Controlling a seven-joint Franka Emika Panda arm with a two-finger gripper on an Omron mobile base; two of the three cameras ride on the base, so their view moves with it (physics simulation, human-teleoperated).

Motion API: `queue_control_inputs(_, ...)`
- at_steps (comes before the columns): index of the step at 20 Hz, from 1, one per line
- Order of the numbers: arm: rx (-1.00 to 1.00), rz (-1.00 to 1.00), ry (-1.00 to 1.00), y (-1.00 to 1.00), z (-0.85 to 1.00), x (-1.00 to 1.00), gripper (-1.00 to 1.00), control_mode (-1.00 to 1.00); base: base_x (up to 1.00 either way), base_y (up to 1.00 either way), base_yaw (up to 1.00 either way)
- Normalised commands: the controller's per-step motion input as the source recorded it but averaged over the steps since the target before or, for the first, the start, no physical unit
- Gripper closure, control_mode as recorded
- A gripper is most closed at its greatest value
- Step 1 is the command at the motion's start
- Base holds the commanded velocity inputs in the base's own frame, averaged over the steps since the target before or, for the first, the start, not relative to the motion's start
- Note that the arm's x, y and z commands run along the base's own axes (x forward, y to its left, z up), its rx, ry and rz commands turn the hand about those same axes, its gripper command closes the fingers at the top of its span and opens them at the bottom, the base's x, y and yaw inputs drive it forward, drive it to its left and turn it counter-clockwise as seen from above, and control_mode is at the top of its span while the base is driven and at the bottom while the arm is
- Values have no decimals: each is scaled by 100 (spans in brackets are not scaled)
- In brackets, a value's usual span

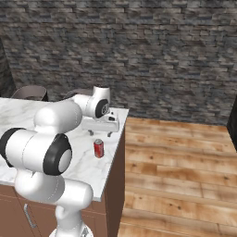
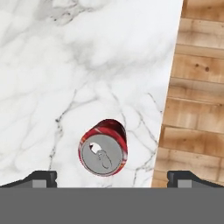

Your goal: Four empty soda cans are scattered around the kitchen. Gather all the cans and cluster them next to the stove for recycling.

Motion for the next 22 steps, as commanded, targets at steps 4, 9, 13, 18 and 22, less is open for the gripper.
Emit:
queue_control_inputs(4,0,0,0,13,-15,0,-100,-100,0,0,0)
queue_control_inputs(9,0,0,0,8,-8,0,-100,-100,0,0,0)
queue_control_inputs(13,0,0,0,0,-5,0,-100,-100,0,0,0)
queue_control_inputs(18,0,0,0,0,-17,-1,-100,-100,0,0,0)
queue_control_inputs(22,0,0,0,0,-17,-1,-100,-100,0,0,0)
